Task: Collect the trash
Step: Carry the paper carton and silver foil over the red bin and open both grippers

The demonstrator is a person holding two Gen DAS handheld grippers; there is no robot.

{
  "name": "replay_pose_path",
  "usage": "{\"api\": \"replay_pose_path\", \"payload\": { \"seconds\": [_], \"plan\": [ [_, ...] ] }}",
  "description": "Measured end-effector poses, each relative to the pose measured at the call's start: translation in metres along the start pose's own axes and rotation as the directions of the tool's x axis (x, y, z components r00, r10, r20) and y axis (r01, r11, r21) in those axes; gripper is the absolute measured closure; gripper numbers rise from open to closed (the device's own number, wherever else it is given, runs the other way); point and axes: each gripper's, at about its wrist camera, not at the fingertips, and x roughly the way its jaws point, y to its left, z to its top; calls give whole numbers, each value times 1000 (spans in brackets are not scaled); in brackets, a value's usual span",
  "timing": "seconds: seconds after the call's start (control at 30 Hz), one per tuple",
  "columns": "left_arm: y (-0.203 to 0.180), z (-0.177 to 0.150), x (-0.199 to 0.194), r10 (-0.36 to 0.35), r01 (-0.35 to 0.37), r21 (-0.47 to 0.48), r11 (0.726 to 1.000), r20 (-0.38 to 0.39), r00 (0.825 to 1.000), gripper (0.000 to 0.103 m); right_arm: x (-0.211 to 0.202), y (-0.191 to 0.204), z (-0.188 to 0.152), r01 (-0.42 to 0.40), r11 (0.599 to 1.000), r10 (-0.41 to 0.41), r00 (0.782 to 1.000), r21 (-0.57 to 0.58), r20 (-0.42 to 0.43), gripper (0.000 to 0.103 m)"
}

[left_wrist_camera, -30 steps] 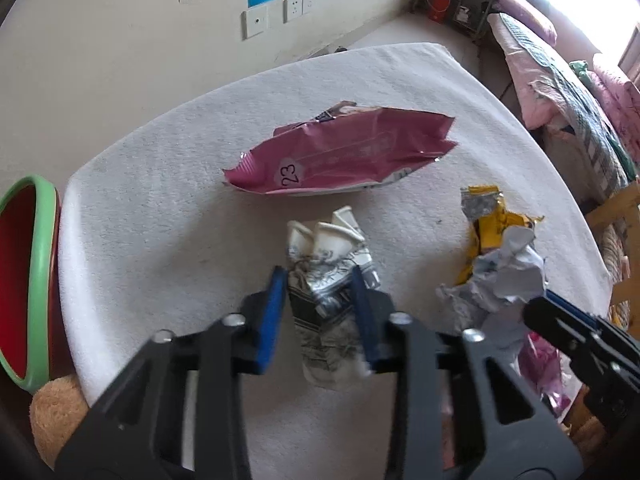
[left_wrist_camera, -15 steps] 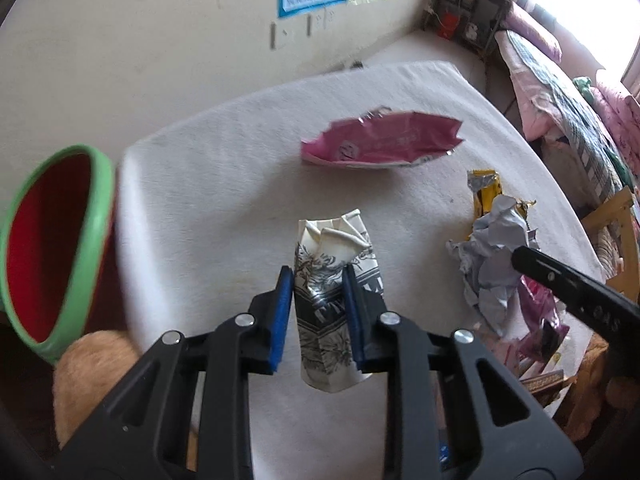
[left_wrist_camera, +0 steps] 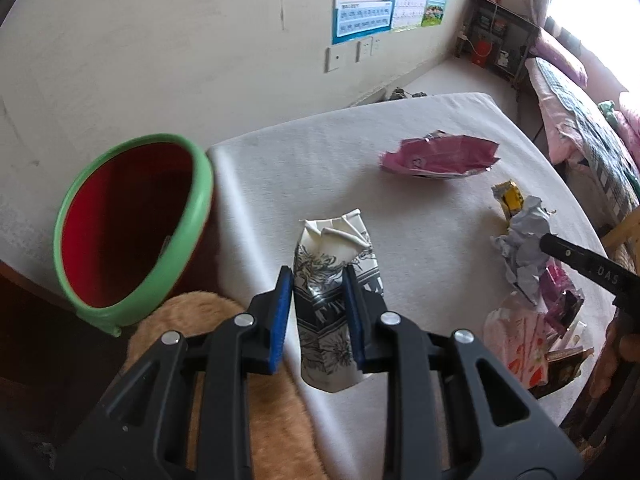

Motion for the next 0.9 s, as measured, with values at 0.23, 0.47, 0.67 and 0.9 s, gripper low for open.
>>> {"api": "replay_pose_path", "payload": {
  "seconds": [0.23,0.47,0.67,0.9],
  "plan": [
    [10,-2,-18,-15,15,3,1000,39,999,78,-19,11,2,8,1000,-7,999,-19,36,77],
    [12,-4,-18,-36,36,10,999,42,998,78,-55,30,5,-16,1000,19,991,-19,131,77],
    [19,-5,-18,-44,44,0,999,40,998,78,-64,40,0,-33,999,36,990,-22,139,77],
    [28,-6,-22,-40,40,-10,999,50,998,78,-65,55,-4,-41,998,46,990,-38,135,77]
  ]
}}
